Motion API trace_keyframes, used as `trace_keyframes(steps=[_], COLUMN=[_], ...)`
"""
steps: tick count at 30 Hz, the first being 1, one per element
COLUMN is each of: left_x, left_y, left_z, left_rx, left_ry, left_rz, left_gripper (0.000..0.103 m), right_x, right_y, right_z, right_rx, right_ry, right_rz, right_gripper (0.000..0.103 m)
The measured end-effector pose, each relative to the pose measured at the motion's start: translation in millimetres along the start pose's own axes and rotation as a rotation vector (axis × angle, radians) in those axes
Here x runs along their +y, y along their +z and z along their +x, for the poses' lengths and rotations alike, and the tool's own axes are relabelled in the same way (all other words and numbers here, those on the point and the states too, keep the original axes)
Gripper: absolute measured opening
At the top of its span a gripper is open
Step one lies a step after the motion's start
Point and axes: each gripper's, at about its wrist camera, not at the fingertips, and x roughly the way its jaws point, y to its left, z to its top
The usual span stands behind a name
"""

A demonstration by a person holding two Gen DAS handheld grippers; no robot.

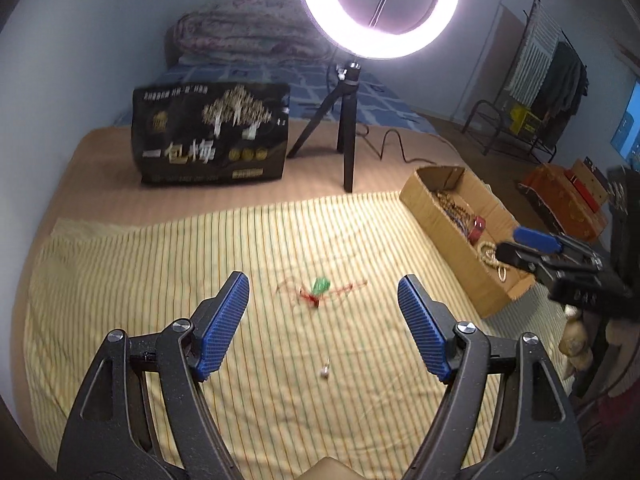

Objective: Organize jewelry
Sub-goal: 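Grasp the second pearl earring with left tool while right tool grasps green jade pendant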

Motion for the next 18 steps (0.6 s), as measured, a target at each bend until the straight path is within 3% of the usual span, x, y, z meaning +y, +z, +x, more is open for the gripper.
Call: trace_keyframes(steps=[9,18], left_x=[9,4], left_y=[-45,-68], left_z=[14,37], left_rx=[0.077,0.135], left_ry=[-0.052,-0.102], left_rz=[-0.027,-0.021], left_gripper=[0.06,0.049], right_x=[31,55], right_y=[4,5], right_z=[38,86], right_rx=[0.071,0.153], right_ry=[0.093,0.167], right_rz=[0.012,0.035], right_gripper=[0.069,0.068])
